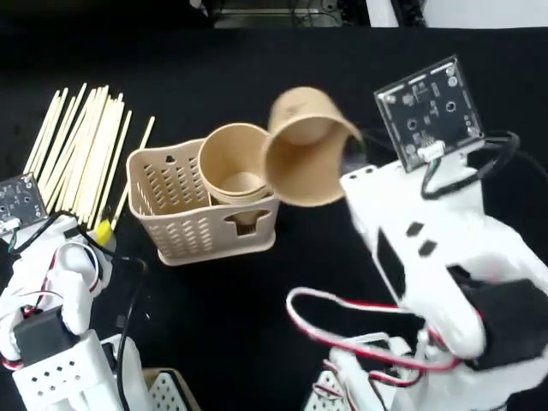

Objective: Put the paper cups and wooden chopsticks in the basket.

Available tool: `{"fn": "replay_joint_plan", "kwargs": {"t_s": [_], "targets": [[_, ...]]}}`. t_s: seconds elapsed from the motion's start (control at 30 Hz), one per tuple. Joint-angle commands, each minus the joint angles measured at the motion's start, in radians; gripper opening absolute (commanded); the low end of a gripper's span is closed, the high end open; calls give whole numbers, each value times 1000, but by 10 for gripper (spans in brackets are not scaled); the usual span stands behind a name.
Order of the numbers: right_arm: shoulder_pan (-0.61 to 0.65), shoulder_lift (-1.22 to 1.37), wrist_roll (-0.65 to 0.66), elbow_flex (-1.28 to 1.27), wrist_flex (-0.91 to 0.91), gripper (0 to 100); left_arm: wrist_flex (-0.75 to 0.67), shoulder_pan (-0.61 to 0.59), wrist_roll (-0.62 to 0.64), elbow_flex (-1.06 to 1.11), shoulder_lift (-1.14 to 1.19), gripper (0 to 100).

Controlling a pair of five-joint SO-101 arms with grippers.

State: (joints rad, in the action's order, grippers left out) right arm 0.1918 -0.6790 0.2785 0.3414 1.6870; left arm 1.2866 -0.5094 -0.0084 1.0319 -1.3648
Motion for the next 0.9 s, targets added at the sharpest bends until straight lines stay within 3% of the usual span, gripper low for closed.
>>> {"fn": "replay_joint_plan", "kwargs": {"t_s": [0.0,0.27,0.57,0.63,0.77,0.87], "targets": [[137,107,-58,234,78,11,-20,-10,0,-5,-6,264],[261,177,-83,153,75,11,-20,-10,0,-5,-6,264],[265,234,-77,44,69,19,-20,-12,0,-5,-6,264],[265,254,-84,51,66,80,-20,-12,0,-5,-6,264],[270,271,-74,53,-5,325,-20,-12,0,-5,-6,265],[270,277,-74,51,-121,448,-20,-12,0,-5,-6,265]]}}
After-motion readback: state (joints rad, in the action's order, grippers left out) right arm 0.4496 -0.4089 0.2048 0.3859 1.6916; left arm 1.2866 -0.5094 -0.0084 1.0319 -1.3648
